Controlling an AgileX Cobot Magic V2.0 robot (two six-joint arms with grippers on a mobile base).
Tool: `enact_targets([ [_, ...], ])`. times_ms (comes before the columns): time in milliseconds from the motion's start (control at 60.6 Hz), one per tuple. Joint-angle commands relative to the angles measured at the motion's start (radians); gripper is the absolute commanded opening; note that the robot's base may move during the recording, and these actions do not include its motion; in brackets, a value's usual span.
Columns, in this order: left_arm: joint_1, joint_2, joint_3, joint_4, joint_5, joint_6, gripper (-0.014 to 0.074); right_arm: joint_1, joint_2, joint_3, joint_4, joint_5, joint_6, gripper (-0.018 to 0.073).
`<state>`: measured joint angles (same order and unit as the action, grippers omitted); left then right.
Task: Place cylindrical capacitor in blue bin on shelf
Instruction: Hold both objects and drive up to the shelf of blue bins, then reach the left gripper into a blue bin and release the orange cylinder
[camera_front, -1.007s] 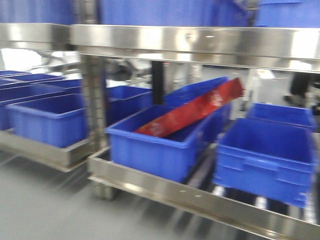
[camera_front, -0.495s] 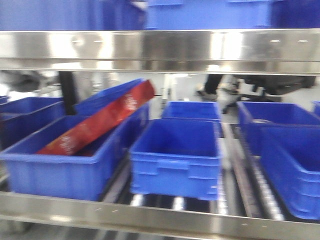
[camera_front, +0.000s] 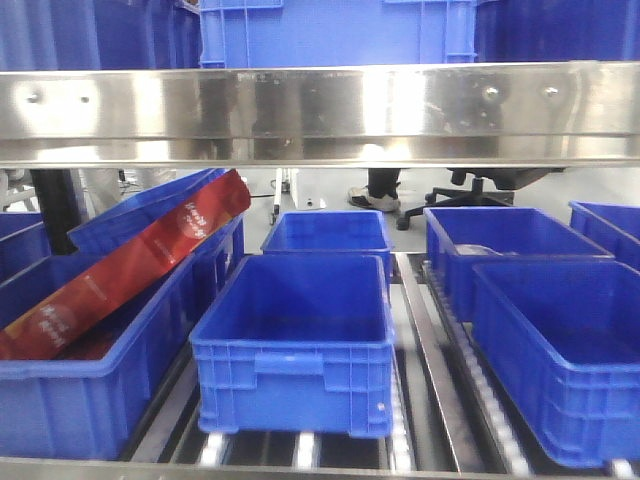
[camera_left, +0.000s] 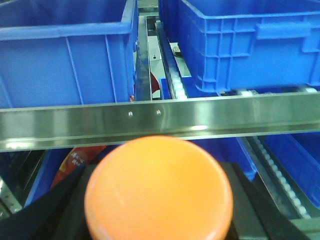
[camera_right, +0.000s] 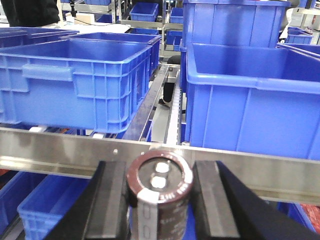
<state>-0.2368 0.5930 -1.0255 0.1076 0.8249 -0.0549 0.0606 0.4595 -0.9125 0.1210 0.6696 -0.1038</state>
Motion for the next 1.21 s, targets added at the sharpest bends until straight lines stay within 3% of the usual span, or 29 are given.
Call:
enact_targets([
  [0,-0.007,-0.007,-0.004,0.0,-0.028,0.0,-0.0111,0.0,-0.004,-0.004,-0.003,-0.028,-0.003,-0.0132],
  [1189,-0.007,-0.007,-0.004,0.0,-0.028,0.0,-0.0111,0.0,-0.004,-0.004,-0.003,-0.034,-0.003,-0.0132],
])
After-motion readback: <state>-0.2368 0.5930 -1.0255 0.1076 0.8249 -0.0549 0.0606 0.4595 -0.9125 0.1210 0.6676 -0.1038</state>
